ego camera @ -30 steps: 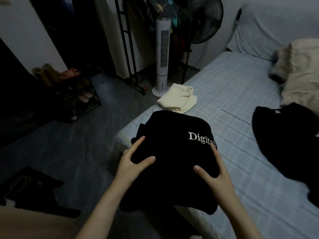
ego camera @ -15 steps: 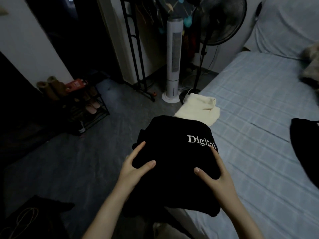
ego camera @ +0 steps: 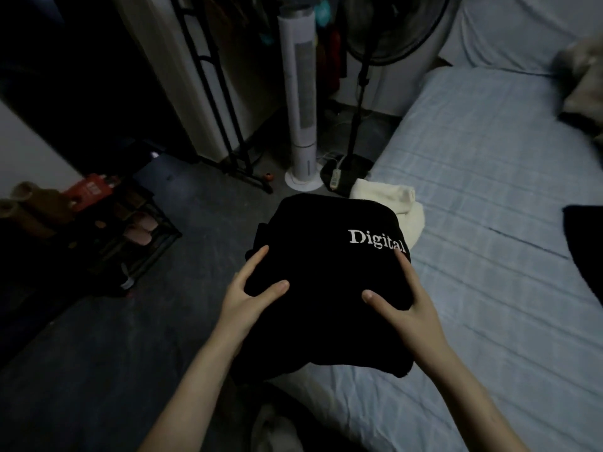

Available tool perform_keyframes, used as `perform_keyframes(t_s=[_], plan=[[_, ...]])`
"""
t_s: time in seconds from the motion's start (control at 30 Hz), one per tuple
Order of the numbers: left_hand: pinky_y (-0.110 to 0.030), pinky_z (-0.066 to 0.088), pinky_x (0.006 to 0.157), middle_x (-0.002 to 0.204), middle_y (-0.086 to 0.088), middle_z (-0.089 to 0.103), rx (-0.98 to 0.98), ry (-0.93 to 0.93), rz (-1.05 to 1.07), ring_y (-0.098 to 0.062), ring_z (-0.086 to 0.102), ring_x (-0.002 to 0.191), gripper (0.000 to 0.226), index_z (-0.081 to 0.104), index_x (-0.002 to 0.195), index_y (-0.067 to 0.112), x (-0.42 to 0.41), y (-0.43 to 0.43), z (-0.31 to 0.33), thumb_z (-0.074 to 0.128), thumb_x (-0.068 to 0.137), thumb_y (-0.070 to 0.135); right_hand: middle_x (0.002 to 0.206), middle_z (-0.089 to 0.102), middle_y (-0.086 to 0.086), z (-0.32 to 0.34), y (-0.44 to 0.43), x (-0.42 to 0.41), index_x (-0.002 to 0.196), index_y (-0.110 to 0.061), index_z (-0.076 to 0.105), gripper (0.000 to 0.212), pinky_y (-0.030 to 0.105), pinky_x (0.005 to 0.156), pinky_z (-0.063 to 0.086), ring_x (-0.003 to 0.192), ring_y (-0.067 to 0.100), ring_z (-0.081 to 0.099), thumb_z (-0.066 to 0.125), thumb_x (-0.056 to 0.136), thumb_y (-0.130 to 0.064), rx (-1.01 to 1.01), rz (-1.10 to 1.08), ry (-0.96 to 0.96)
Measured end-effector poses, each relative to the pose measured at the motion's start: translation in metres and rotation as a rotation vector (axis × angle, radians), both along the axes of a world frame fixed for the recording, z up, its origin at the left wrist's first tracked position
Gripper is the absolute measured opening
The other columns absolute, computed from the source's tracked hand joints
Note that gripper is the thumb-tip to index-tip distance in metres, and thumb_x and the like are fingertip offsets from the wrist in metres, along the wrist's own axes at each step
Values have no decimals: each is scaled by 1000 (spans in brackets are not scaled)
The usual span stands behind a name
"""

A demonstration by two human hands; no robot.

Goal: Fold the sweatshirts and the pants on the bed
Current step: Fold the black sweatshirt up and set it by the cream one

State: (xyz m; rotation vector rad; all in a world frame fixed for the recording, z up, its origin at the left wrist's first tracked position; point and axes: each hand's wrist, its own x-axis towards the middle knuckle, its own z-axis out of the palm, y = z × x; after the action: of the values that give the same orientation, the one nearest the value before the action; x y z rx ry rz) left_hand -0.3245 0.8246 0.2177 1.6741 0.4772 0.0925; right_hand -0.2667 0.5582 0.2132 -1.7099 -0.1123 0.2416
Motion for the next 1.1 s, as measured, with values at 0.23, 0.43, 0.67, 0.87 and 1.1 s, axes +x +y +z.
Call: perform_keyframes(t_s=[0.23, 0.43, 0.67, 0.87, 1.1], plan=[[-3, 47, 75, 114, 38, 59, -57, 6, -232, 19, 56, 104, 63, 57, 119, 59, 79, 66, -19, 80, 62, 43, 123, 47, -49, -22, 62, 22, 143, -56, 37, 84, -3, 79, 40, 112, -26, 47, 83, 75, -39, 6, -248, 33], [-25, 46, 95, 139, 11, 50, 87, 37, -216, -5, 53, 121, 71, 53, 128, 57, 123, 125, -18, 79, 63, 44, 128, 43, -51, -41, 123, 52, 147, -52, 34, 84, -1, 84, 41, 118, -23, 45, 81, 80, -35, 59, -258, 56], [-12, 41, 92, 122, 13, 48, 181, 84, -279, 13, 52, 104, 74, 51, 135, 50, 162, 80, -139, 84, 74, 24, 140, 47, -34, -146, 81, 77, 151, -42, 33, 90, 15, 100, 45, 128, -10, 47, 83, 75, -41, -42, -326, 166], [-19, 35, 108, 140, -12, 45, 112, 343, -513, -22, 43, 133, 74, 45, 145, 26, 167, 9, -285, 80, 81, 15, 127, 51, -38, -268, 16, 51, 148, -46, 36, 87, 16, 93, 51, 126, -3, 52, 82, 75, -33, -125, -424, 353], [-32, 42, 109, 125, -3, 50, 119, 260, -489, -14, 54, 121, 69, 52, 139, 27, 172, 17, -296, 81, 78, 11, 147, 45, -23, -280, 14, 51, 145, -54, 35, 87, 42, 106, 48, 133, 2, 47, 84, 75, -35, -124, -429, 327]])
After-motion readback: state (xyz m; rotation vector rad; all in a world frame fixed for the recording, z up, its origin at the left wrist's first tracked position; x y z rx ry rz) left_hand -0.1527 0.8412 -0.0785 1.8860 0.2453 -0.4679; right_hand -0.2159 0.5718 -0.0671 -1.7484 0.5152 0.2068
